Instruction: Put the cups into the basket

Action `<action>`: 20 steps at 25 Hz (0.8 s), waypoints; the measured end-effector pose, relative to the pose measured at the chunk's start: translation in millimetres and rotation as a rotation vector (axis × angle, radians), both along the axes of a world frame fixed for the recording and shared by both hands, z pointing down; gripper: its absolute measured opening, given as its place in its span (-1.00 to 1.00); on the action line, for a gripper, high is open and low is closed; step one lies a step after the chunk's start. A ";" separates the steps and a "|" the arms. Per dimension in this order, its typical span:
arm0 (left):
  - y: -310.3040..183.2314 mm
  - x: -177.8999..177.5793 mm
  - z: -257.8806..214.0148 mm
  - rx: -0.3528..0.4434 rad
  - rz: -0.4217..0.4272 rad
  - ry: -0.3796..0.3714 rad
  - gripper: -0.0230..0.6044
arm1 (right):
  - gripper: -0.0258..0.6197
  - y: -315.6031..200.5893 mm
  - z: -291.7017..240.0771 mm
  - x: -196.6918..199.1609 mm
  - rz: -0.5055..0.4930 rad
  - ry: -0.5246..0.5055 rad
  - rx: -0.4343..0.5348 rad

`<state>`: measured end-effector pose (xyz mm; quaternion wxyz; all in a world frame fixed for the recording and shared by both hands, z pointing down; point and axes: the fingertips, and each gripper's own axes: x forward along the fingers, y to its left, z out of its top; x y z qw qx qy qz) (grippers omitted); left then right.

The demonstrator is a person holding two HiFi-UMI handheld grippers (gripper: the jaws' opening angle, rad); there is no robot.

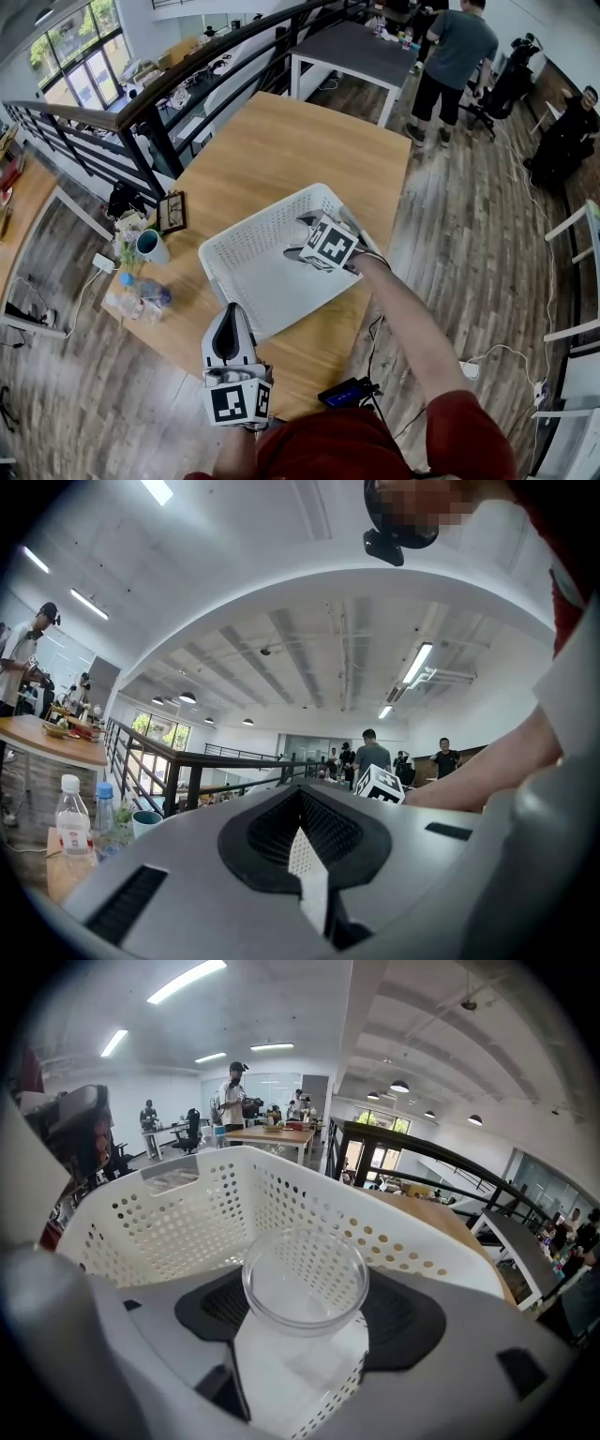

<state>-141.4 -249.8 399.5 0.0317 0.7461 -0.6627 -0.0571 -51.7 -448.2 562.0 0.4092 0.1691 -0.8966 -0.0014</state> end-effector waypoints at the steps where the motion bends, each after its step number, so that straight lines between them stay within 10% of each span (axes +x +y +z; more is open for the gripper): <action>1: 0.1 0.0 -0.7 0.000 -0.001 0.000 -0.93 | 0.18 -0.1 -0.2 0.7 -0.003 0.003 0.003; 20: -1.4 2.4 -0.1 0.001 0.003 0.000 -0.93 | 0.20 -6.5 -6.6 9.5 0.013 -0.001 0.027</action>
